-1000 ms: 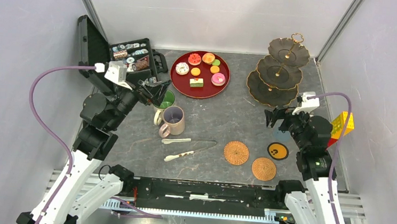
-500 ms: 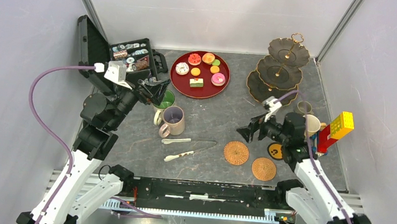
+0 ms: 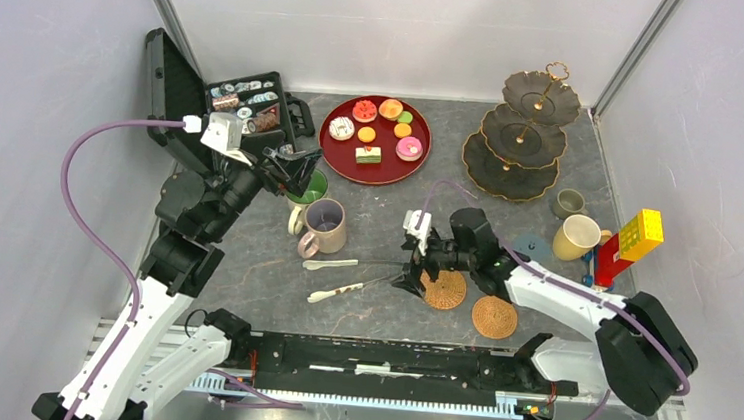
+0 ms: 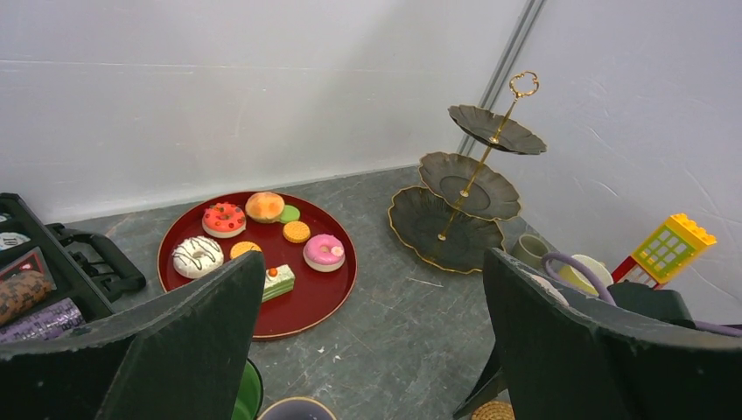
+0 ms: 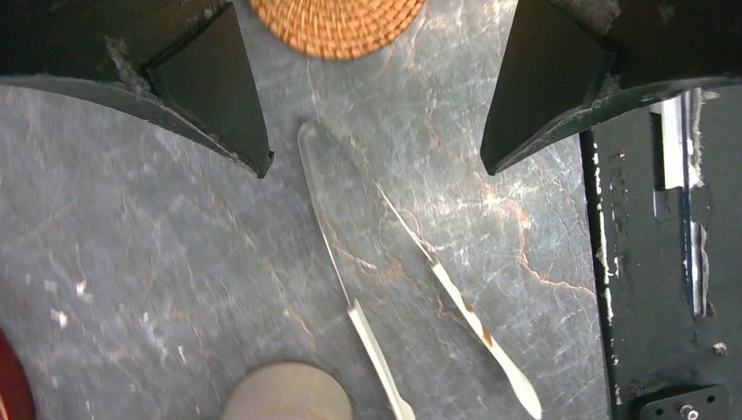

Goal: Serve the afternoon tea

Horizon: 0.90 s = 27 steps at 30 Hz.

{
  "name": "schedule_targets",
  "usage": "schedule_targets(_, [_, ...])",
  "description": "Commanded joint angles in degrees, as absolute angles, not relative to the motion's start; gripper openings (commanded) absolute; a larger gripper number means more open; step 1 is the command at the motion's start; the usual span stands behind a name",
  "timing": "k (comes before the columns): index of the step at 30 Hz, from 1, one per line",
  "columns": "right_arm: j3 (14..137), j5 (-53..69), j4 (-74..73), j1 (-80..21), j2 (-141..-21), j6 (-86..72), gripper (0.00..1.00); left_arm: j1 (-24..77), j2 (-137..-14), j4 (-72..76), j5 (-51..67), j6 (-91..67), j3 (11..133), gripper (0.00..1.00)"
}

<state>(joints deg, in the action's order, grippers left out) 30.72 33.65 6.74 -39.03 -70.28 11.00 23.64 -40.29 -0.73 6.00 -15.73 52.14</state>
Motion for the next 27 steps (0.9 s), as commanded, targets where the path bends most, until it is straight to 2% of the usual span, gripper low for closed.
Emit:
schedule_targets(1, [33.57, 36.78, 15.17, -41.22, -73.63, 20.73, 0.98, 23.98, -39.38, 0.97, 7.12, -14.85, 53.75, 1.0])
schedule_targets(16, [44.89, 41.14, 11.58, -46.99, -93.69, 27.24, 0.98, 24.2, -38.05, 1.56, 7.92, -15.21, 53.61, 1.0])
schedule_targets(27, [45.7, 37.39, 13.62, -48.2, -97.57, 26.93, 0.98, 24.18, -38.06, 1.57, 8.28, -15.34, 53.7, 1.0])
